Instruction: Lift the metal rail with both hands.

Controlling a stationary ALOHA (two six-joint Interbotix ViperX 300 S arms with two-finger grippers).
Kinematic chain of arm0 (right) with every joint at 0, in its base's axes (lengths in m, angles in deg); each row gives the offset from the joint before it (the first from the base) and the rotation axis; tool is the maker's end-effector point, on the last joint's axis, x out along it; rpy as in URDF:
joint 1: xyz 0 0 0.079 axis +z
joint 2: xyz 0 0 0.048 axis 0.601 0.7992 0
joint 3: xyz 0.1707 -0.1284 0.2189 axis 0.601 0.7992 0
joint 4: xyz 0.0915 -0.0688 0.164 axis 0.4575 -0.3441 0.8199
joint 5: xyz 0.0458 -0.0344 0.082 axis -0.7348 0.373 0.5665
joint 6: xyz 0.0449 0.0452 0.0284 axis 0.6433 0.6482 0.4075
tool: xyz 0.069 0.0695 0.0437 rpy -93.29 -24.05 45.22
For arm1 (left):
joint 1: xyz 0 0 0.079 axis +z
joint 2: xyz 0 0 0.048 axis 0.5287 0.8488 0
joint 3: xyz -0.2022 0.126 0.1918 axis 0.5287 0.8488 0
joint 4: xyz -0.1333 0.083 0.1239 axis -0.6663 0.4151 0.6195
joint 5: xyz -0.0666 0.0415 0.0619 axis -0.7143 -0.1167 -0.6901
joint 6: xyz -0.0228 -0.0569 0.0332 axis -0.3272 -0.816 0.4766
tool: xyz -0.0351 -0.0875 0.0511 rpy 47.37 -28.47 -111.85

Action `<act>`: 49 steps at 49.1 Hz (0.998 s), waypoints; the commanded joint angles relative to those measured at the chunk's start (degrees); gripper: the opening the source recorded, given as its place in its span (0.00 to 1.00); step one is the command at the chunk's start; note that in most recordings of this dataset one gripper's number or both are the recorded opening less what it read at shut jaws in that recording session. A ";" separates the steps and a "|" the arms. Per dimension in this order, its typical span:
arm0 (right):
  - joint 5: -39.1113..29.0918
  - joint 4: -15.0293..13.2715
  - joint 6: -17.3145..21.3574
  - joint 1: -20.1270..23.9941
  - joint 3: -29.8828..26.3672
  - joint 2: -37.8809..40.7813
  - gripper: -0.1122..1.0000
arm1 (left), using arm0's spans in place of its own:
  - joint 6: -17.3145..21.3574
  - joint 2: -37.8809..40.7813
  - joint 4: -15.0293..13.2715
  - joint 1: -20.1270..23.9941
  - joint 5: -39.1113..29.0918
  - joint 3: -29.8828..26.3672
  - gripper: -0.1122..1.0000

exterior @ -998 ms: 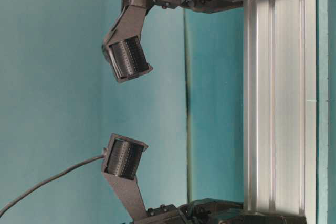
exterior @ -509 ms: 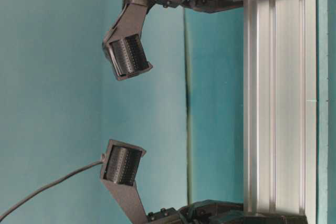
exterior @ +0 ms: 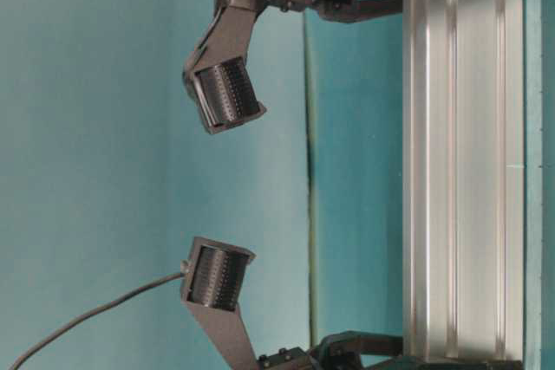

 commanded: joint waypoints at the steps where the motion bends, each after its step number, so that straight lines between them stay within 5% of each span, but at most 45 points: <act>1: 0.35 0.00 -0.26 0.18 -0.18 0.44 0.93 | 0.18 -0.70 0.00 -0.26 0.35 -0.18 0.89; 5: 0.18 -0.09 -0.26 0.18 -0.18 0.35 0.93 | 0.26 -0.70 0.00 -0.26 0.35 0.00 0.98; 24: 0.18 -0.62 0.18 -1.05 -0.09 -6.33 0.93 | 2.37 -9.67 -0.09 -0.26 0.09 0.09 0.97; 49: 2.37 -0.53 0.26 -2.55 2.02 -25.14 0.93 | 4.31 -24.96 0.00 0.00 -0.79 0.97 0.97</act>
